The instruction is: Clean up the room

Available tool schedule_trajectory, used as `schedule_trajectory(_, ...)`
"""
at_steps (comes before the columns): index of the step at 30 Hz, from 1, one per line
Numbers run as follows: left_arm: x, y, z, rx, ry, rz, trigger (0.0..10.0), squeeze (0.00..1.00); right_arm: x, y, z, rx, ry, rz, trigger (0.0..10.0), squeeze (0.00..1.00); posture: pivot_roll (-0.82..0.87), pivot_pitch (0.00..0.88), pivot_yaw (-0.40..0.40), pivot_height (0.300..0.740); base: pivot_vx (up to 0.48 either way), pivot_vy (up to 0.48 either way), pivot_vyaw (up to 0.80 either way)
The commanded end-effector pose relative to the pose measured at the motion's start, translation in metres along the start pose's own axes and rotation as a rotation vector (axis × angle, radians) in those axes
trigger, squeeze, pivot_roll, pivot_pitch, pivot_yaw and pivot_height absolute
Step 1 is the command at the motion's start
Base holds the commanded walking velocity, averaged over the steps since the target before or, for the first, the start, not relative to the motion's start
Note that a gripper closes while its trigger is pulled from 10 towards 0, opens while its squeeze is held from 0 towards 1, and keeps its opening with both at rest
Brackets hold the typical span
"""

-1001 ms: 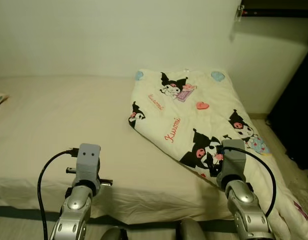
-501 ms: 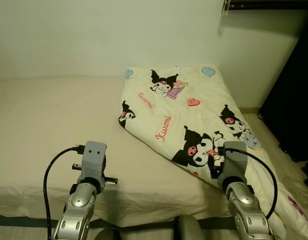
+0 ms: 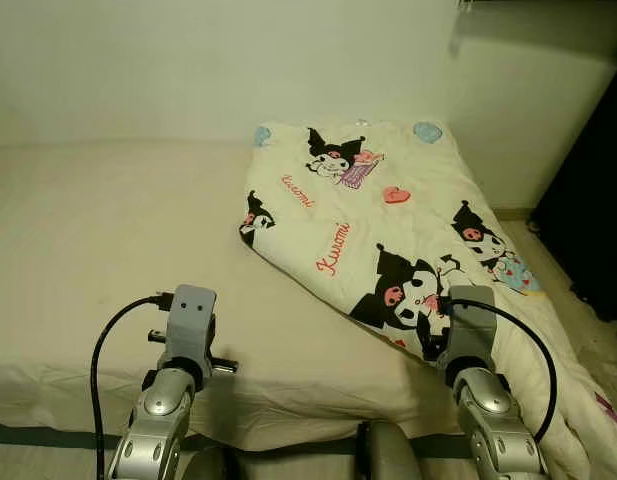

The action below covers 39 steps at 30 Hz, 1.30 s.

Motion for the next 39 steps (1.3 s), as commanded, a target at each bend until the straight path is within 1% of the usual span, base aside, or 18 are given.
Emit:
schedule_trajectory(1, -0.008, -0.001, 0.002, -0.014, 0.027, 0.003, 10.0, 0.00, -0.004, 0.001, 0.003, 0.004, 0.022, -0.017, 10.0, 0.00, -0.12, 0.130, 0.023, 0.594, 0.000, 0.000, 0.00)
schedule_trajectory(5, -0.008, -0.002, 0.001, -0.030, 0.029, 0.006, 10.0, 0.00, -0.005, 0.001, 0.004, 0.007, 0.030, -0.019, 10.0, 0.00, -0.12, 0.133, 0.024, 0.579, 0.000, 0.000, 0.00)
schedule_trajectory(16, -0.009, -0.006, 0.001, -0.053, 0.029, 0.005, 10.0, 0.00, -0.003, -0.001, 0.006, -0.003, 0.026, -0.018, 10.0, 0.00, -0.13, 0.136, 0.024, 0.579, 0.000, 0.000, 0.00)
schedule_trajectory(19, -0.009, -0.007, 0.001, -0.060, 0.026, 0.003, 10.0, 0.00, 0.001, -0.004, 0.005, -0.015, 0.013, -0.022, 10.0, 0.00, -0.13, 0.134, 0.022, 0.579, 0.000, 0.000, 0.00)
schedule_trajectory(20, -0.009, -0.008, 0.001, -0.069, 0.025, -0.002, 10.0, 0.00, 0.006, -0.007, 0.003, -0.029, -0.006, -0.021, 10.0, 0.00, -0.13, 0.134, 0.022, 0.579, 0.000, 0.000, 0.00)
schedule_trajectory(21, -0.009, -0.008, 0.001, -0.069, 0.025, -0.002, 10.0, 0.00, 0.006, -0.007, 0.003, -0.029, -0.006, -0.021, 10.0, 0.00, -0.13, 0.134, 0.022, 0.579, 0.000, 0.000, 0.00)
schedule_trajectory(24, -0.009, -0.006, 0.001, -0.074, 0.025, -0.003, 10.0, 0.00, 0.019, -0.017, -0.008, -0.050, -0.040, -0.018, 10.0, 0.00, -0.13, 0.133, 0.023, 0.579, 0.000, 0.000, 0.00)
schedule_trajectory(25, -0.009, -0.006, 0.001, -0.074, 0.025, -0.003, 10.0, 0.00, 0.019, -0.017, -0.008, -0.050, -0.040, -0.018, 10.0, 0.00, -0.13, 0.133, 0.023, 0.579, 0.000, 0.000, 0.00)
schedule_trajectory(26, -0.009, -0.005, 0.001, -0.075, 0.024, -0.003, 10.0, 0.00, 0.024, -0.023, -0.014, -0.062, -0.049, -0.019, 10.0, 0.00, -0.13, 0.137, 0.022, 0.579, 0.000, 0.000, 0.00)
schedule_trajectory(27, -0.009, -0.005, 0.001, -0.075, 0.024, -0.003, 10.0, 0.00, 0.024, -0.023, -0.014, -0.062, -0.049, -0.019, 10.0, 0.00, -0.13, 0.137, 0.022, 0.579, 0.000, 0.000, 0.00)
schedule_trajectory(28, -0.008, -0.004, 0.001, -0.075, 0.022, -0.002, 10.0, 0.00, 0.028, -0.029, -0.019, -0.073, -0.052, -0.021, 10.0, 0.00, -0.13, 0.140, 0.023, 0.579, 0.000, 0.000, 0.00)
schedule_trajectory(29, -0.008, -0.004, 0.001, -0.075, 0.022, -0.002, 10.0, 0.00, 0.028, -0.029, -0.019, -0.073, -0.052, -0.021, 10.0, 0.00, -0.13, 0.140, 0.023, 0.579, 0.000, 0.000, 0.00)
schedule_trajectory(30, -0.006, -0.003, 0.000, -0.081, 0.018, -0.006, 10.0, 0.00, 0.032, -0.037, -0.029, -0.084, -0.049, -0.014, 10.0, 0.16, -0.13, 0.144, 0.023, 0.579, 0.000, 0.000, 0.00)
schedule_trajectory(31, -0.004, -0.003, -0.001, -0.089, 0.013, -0.007, 10.0, 0.00, 0.036, -0.045, -0.037, -0.094, -0.042, 0.000, 10.0, 0.67, -0.12, 0.154, 0.022, 0.579, 0.000, 0.000, 0.00)
schedule_trajectory(32, -0.002, -0.002, -0.001, -0.095, 0.008, -0.007, 10.0, 0.00, 0.040, -0.051, -0.043, -0.102, -0.038, 0.009, 10.0, 1.00, -0.12, 0.154, 0.022, 0.579, 0.000, 0.000, 0.00)
schedule_trajectory(33, 0.001, -0.001, -0.002, -0.106, -0.002, -0.007, 10.0, 0.00, 0.043, -0.056, -0.049, -0.101, -0.036, 0.010, 10.0, 1.00, -0.12, 0.165, 0.022, 0.579, 0.000, 0.000, 0.00)
schedule_trajectory(38, 0.009, 0.004, -0.002, -0.113, -0.028, -0.021, 10.0, 0.00, 0.048, -0.064, -0.058, -0.080, -0.025, 0.004, 10.0, 1.00, -0.10, 0.188, 0.016, 0.579, 0.000, 0.000, 0.00)
schedule_trajectory(39, 0.013, 0.007, -0.002, -0.118, -0.038, -0.024, 10.0, 0.00, 0.049, -0.070, -0.062, -0.089, -0.015, -0.002, 10.0, 1.00, -0.08, 0.214, 0.015, 0.579, 0.000, 0.000, 0.00)
Point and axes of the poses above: a point about 5 cm out from each wrist's last joint towards the gripper, its own z axis pointing back from the gripper into the wrist, its own x axis along the axis of the wrist's last joint, y = z × x, the point moved 1 cm from there along -z, pointing out of the wrist towards the gripper, and after that the axes turned 14 degrees about z, right-handed, at the moved point
